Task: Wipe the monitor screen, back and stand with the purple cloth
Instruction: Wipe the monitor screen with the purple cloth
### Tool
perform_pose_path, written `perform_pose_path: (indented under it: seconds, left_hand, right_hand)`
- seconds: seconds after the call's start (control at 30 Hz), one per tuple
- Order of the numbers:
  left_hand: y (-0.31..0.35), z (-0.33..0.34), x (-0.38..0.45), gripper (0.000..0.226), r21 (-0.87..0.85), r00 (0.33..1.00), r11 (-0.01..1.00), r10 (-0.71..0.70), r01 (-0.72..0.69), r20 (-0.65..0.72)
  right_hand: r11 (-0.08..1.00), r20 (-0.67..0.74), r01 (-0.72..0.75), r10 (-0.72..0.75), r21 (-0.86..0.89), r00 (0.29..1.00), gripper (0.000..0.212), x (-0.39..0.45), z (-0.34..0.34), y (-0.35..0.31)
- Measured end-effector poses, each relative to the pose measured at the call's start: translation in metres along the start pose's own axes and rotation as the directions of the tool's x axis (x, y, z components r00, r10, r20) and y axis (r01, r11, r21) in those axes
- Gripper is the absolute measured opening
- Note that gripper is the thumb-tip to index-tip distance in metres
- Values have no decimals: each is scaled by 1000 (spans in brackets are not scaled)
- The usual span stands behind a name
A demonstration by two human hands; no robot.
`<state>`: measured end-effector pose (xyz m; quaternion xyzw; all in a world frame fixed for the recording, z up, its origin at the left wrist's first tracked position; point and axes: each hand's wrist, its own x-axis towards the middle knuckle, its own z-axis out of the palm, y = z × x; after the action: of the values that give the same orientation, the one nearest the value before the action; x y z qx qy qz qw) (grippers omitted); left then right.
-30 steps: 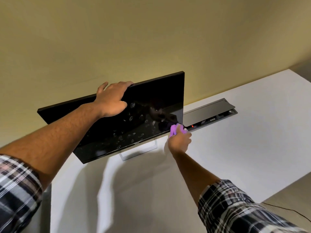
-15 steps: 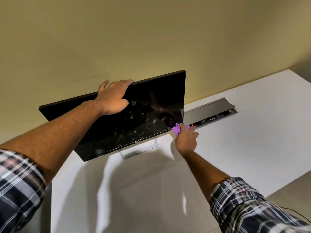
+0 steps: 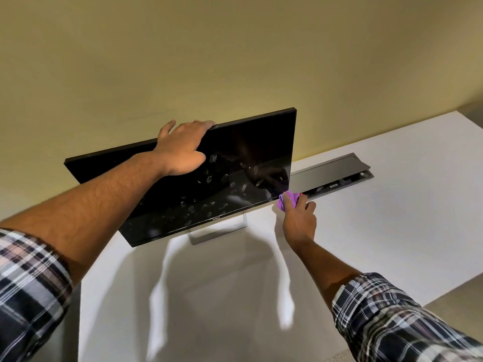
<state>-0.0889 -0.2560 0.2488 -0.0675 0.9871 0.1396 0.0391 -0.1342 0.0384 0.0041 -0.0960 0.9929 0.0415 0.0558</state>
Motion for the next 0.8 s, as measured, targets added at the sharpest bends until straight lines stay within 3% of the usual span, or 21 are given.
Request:
perform_pose_path:
  seconds: [0.37,0.53,0.73,0.8]
  left_hand:
    - [1,1,0,85,2,1000,1000,-1,1,-1]
    - [0,2,1,86,0,1000,1000,3,-3,2]
    - [1,2,-1,84,-4,1000,1000,6,-6,-2]
    - [1,2,-1,84,-4,1000,1000,5,-5,-1]
  right_hand:
    - [995,42,63,-66,73,997,83,-5,-12,-13]
    - [952,25,88,-99,294,995,53,-10,-13,-25]
    - [929,16,108,-121,354,992,56,-18,-3,-46]
    - [945,54,120,-143,303,988,66,-22,-1,-54]
